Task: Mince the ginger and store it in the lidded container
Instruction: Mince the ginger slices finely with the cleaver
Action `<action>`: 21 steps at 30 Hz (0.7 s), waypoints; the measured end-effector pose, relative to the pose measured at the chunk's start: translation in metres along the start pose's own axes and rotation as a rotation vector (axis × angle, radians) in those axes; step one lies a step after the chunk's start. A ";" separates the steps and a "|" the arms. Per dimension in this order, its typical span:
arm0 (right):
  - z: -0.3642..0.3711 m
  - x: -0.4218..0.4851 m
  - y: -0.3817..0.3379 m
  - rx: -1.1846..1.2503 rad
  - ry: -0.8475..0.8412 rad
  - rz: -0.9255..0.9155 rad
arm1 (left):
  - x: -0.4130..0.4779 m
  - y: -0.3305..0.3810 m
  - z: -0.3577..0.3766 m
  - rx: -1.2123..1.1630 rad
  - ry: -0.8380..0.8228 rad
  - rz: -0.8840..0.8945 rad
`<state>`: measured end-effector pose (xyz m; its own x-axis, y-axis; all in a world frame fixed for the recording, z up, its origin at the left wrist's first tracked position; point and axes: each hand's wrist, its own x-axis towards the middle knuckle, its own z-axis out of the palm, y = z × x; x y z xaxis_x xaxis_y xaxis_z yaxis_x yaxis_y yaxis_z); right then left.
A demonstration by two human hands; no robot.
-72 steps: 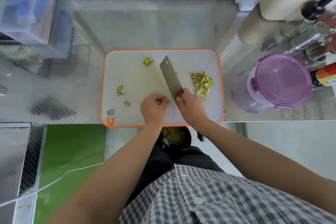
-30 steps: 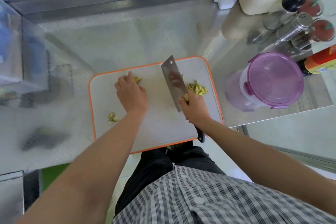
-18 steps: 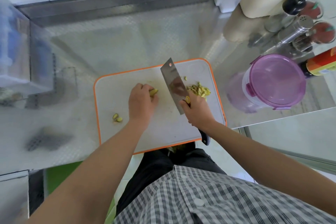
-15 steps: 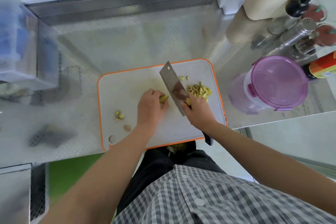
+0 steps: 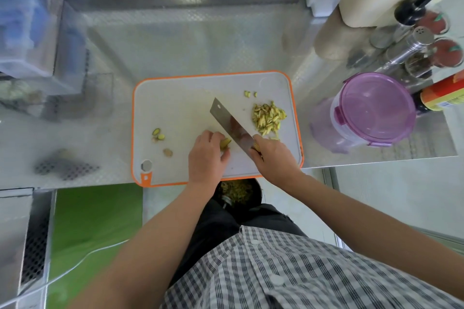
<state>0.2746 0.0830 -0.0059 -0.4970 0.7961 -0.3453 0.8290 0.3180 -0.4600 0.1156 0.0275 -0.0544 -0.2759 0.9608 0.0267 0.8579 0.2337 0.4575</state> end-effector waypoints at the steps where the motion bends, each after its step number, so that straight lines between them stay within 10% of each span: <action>1: 0.000 0.000 0.000 -0.004 -0.001 -0.007 | -0.001 0.000 0.001 -0.006 0.006 -0.007; 21: 0.007 0.013 -0.014 -0.197 -0.112 -0.012 | 0.003 -0.002 0.003 -0.033 -0.040 -0.028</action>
<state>0.2549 0.0849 -0.0097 -0.5235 0.7327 -0.4349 0.8514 0.4304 -0.2998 0.1147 0.0300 -0.0581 -0.2816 0.9593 -0.0219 0.8353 0.2563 0.4863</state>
